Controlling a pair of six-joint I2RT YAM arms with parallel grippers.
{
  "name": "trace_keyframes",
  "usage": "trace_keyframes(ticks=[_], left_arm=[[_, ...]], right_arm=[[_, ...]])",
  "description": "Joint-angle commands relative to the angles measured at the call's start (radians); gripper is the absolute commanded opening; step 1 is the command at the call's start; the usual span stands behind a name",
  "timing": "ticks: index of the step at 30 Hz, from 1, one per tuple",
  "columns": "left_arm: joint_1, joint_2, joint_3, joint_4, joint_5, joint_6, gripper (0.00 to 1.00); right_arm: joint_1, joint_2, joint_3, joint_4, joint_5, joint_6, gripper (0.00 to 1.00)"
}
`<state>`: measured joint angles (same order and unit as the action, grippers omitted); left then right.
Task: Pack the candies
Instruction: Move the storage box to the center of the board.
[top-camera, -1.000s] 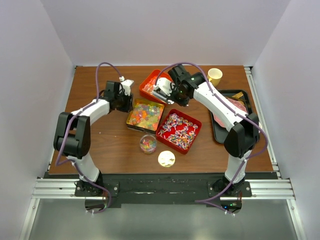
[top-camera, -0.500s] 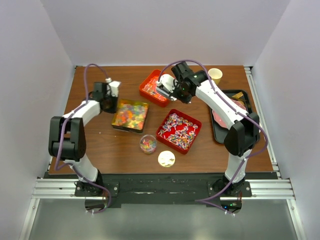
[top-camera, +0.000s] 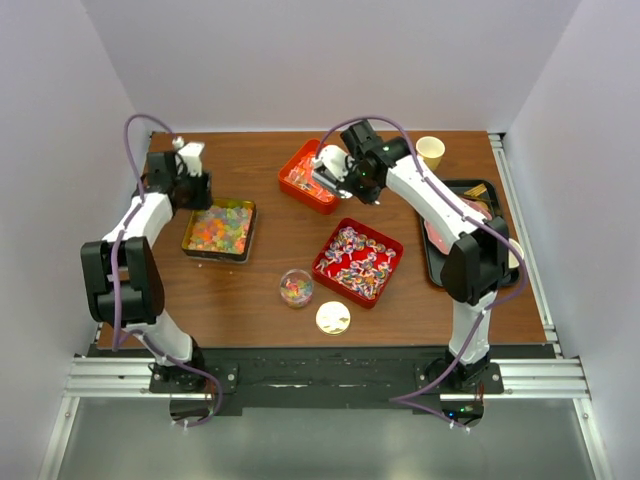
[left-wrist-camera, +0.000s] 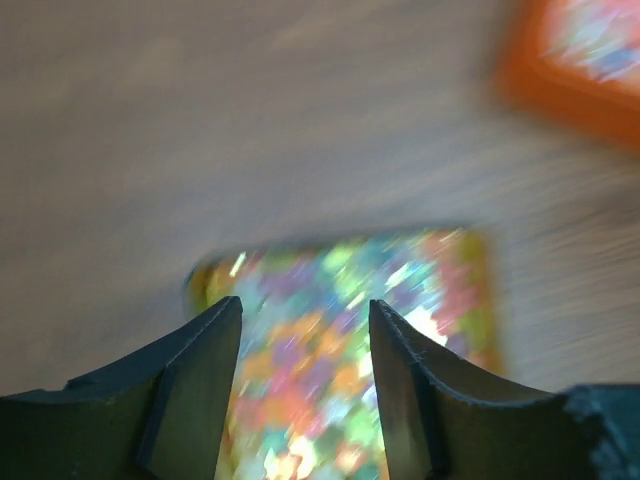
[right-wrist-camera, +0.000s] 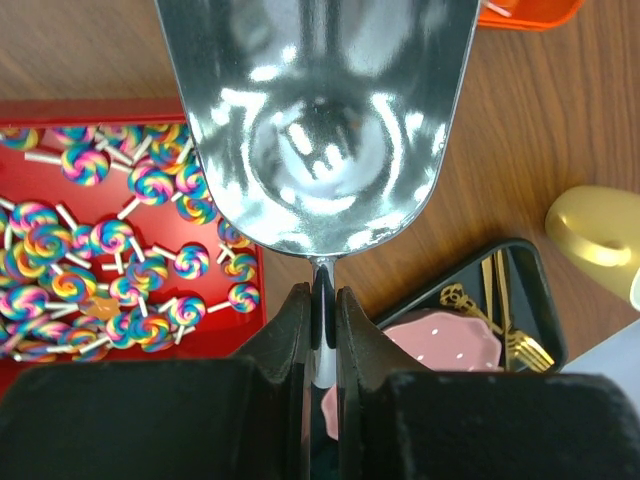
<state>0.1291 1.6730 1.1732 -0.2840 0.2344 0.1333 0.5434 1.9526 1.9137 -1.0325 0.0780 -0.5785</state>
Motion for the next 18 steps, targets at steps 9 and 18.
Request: trace_keyframes(ticks=[9,18], left_arm=[[-0.357,0.235,0.371,0.192,-0.087,-0.349,0.59],[-0.488,0.48,0.629,0.226,-0.32,-0.275,0.62]], right_arm=[[-0.129,-0.027,0.093,0.078,0.072,0.149,0.0],[-0.178,-0.101,-0.027,0.084,0.086,0.135,0.0]])
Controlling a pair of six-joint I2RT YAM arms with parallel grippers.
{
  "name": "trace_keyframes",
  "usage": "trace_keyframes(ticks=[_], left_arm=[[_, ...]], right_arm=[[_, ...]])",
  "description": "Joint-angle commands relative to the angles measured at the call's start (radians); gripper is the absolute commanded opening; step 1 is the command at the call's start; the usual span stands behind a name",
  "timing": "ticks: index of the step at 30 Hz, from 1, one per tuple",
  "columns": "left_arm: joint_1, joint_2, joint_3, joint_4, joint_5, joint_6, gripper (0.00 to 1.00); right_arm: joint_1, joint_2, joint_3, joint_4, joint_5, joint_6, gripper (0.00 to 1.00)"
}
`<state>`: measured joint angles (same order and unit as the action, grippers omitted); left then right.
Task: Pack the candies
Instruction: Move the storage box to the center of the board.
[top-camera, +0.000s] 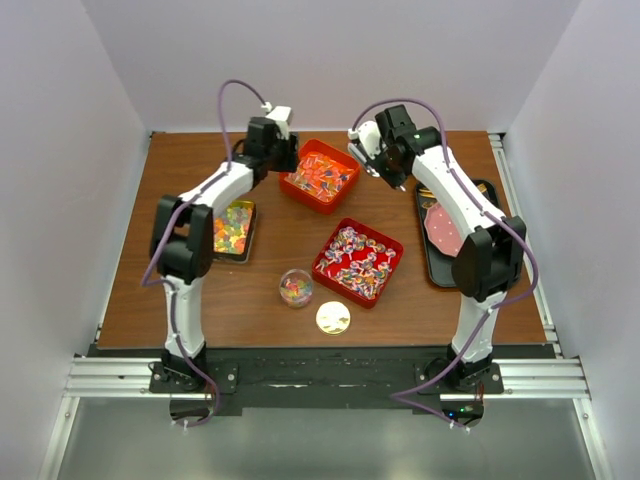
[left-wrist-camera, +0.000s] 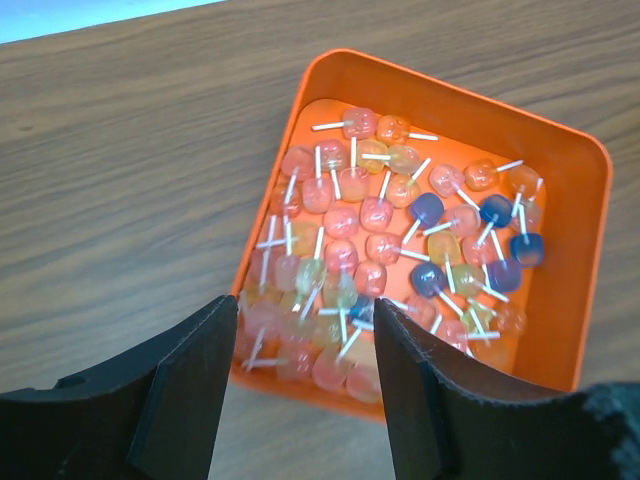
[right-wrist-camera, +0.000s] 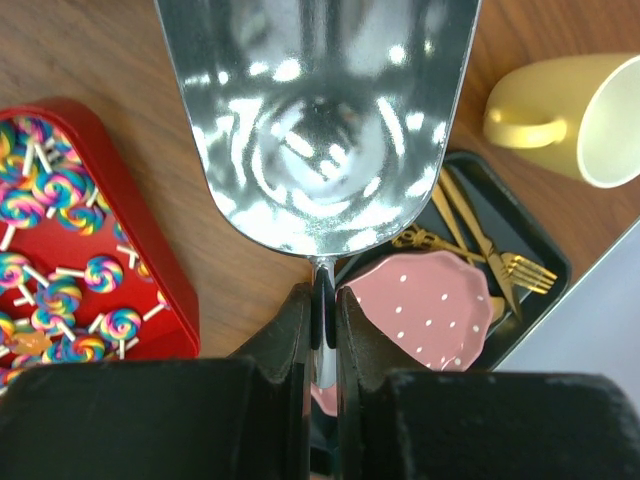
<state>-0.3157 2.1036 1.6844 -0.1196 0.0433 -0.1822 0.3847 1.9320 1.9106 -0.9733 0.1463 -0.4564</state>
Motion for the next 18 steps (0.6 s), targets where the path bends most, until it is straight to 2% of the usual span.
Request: trace_keyframes(ticks=[1,9,18], left_arm=[[-0.049,0.067,0.15,0.06,-0.132,0.059,0.62],[-0.054,0.141,0.219,-0.02,-0.212,0.167,0.61],[-0.02,0.225,0.317,-0.104,-0.082,0.253,0.57]], right_arm=[[-0.024,-0.082,-0.025,0.024,0.018,0.012,0.0],[-0.046,-0.062,-0.022,0.012,-0.005,0.007,0.0],[-0.046,-0.025,0.011,0.004,-0.013,0.004,0.0]])
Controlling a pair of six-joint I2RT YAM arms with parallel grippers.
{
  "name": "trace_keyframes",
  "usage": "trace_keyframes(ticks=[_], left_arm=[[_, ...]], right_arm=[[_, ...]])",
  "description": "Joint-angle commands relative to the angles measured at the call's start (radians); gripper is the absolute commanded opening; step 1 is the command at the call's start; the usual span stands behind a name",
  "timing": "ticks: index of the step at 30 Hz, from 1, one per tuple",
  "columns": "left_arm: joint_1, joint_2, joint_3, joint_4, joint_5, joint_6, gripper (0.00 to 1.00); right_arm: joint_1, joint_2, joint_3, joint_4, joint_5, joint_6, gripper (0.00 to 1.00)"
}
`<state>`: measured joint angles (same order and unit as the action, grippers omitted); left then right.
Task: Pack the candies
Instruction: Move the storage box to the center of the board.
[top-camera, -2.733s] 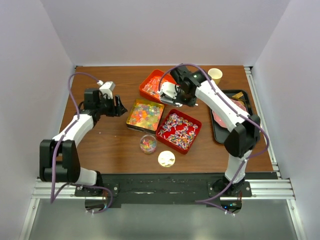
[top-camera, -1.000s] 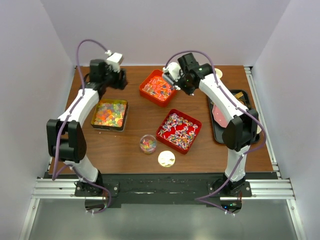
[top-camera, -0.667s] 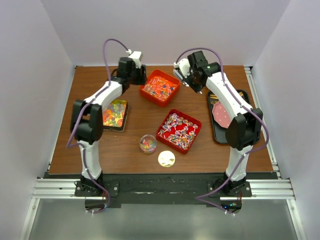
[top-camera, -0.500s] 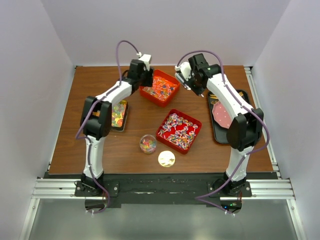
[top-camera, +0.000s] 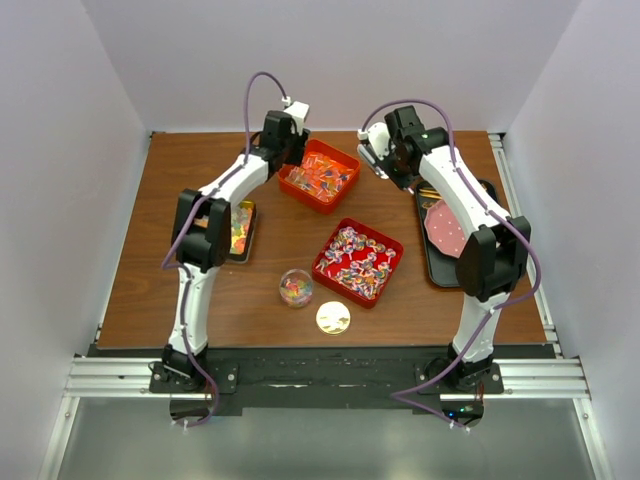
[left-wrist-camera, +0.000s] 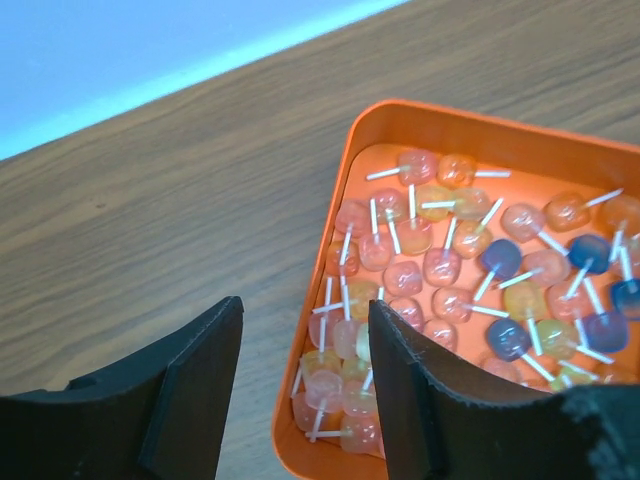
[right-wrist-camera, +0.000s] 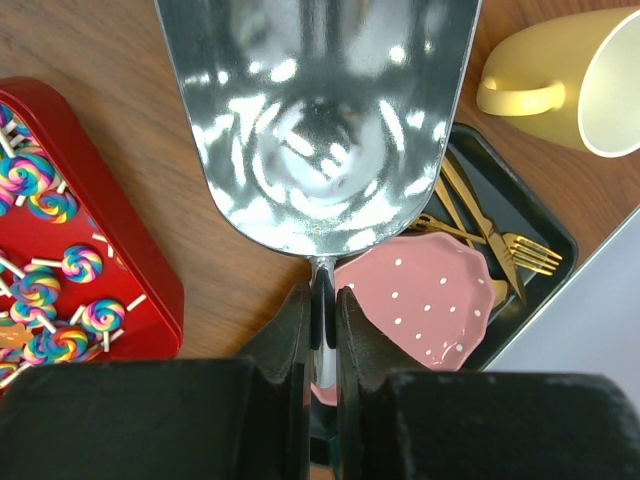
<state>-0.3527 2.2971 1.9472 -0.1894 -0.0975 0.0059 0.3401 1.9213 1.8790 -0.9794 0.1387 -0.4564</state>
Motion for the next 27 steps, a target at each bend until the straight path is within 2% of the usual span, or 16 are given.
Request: trace_keyframes(ticks=[1,7,10,14,17,20,27], left_arm=[[0.017,0.038,0.064,-0.041,0.064,0.071,0.57],[0.032,0.058,0.07,-0.081,0.093,0.071,0.49],[0.038,0.048,0.059,-0.104,0.116,0.069,0.42],[0.043,-0.017,-0.003,-0.142,0.131,0.048,0.26],[0.049,-0.108,-0.102,-0.145,0.119,-0.038,0.12],[0.049,-0.209,-0.268,-0.121,0.153,-0.06,0.09],[0.046,-0.369,-0.493,-0.127,0.183,-0.084,0.06]], right_arm=[[-0.001,-0.015,0.046,0.01,-0.004,0.004,0.0],[0.0,-0.012,0.049,0.01,0.009,-0.005,0.0],[0.0,-0.013,0.051,0.01,0.013,-0.008,0.0],[0.0,-0.016,0.052,0.01,0.022,-0.014,0.0],[0.0,-0.019,0.054,0.008,0.021,-0.016,0.0],[-0.001,-0.016,0.052,0.008,0.018,-0.018,0.0],[0.0,0.004,0.077,-0.001,-0.008,-0.005,0.0]])
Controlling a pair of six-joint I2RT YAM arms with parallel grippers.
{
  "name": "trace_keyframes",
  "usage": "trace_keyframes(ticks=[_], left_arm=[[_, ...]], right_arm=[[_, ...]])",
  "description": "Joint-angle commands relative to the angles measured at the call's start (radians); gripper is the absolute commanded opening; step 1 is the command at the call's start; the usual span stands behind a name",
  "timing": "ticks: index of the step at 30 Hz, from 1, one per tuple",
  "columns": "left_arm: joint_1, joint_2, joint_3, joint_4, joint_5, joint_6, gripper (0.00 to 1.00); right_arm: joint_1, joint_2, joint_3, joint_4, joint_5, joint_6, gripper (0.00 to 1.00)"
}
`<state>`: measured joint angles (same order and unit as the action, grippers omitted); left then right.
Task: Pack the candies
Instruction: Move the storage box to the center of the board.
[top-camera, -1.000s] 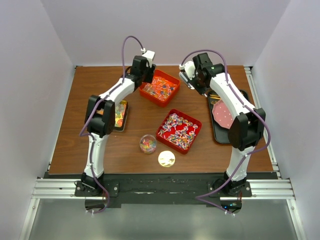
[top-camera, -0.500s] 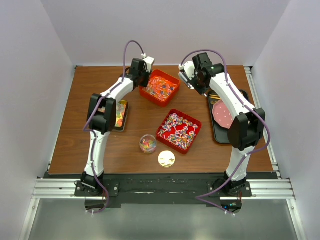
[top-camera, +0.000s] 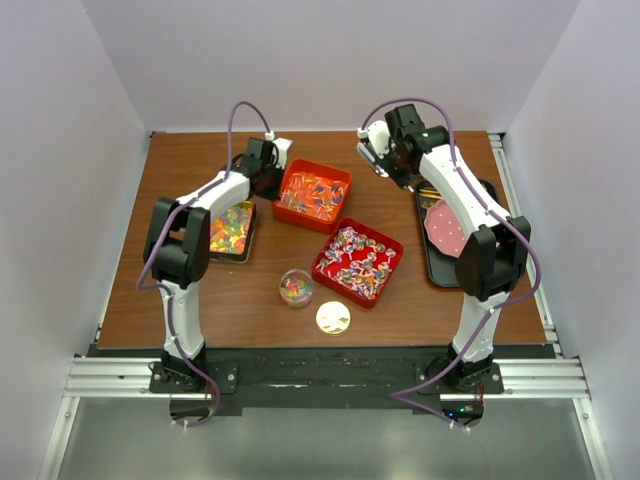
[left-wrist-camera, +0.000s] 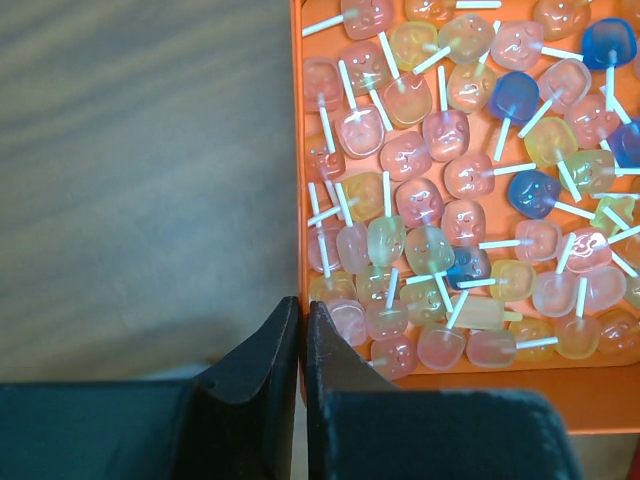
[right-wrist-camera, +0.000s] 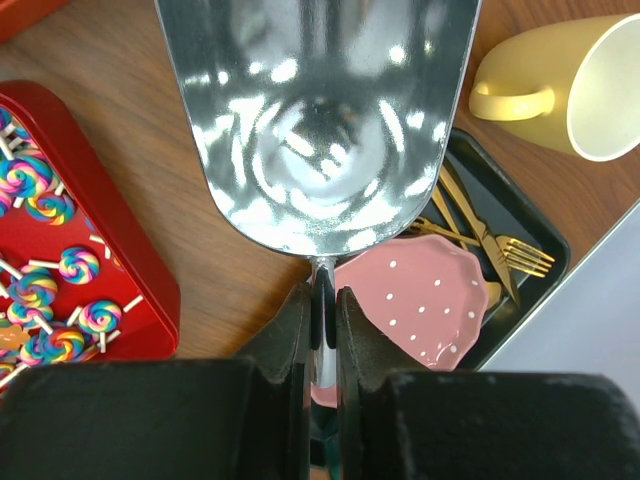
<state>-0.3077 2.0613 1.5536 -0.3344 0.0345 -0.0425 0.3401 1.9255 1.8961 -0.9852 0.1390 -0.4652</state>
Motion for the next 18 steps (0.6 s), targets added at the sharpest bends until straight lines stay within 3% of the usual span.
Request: trace_keyframes(ticks=[1,5,8,13,18], left_arm=[[0.001,-0.15,-0.121,0.02,0.053,-0.034,0.07],[0.002,-0.203,-0.161,-0.009,0.054,-0.043,0.31],[0.002,-0.237,-0.135,-0.005,0.065,-0.054,0.41],[-0.004,-0.181,-0.038,0.011,0.038,-0.014,0.44],[-0.002,-0.018,0.129,0.003,0.044,0.038,0.43]], right_arm=[[0.002,0.001,0.063,0.005,-0.015,0.002,0.0],[0.004,0.006,0.067,0.002,-0.022,0.007,0.0],[0.002,0.0,0.067,0.0,-0.022,0.007,0.0],[0.002,-0.005,0.063,0.0,-0.024,0.007,0.0],[0.005,-0.01,0.058,0.0,-0.021,0.003,0.0]])
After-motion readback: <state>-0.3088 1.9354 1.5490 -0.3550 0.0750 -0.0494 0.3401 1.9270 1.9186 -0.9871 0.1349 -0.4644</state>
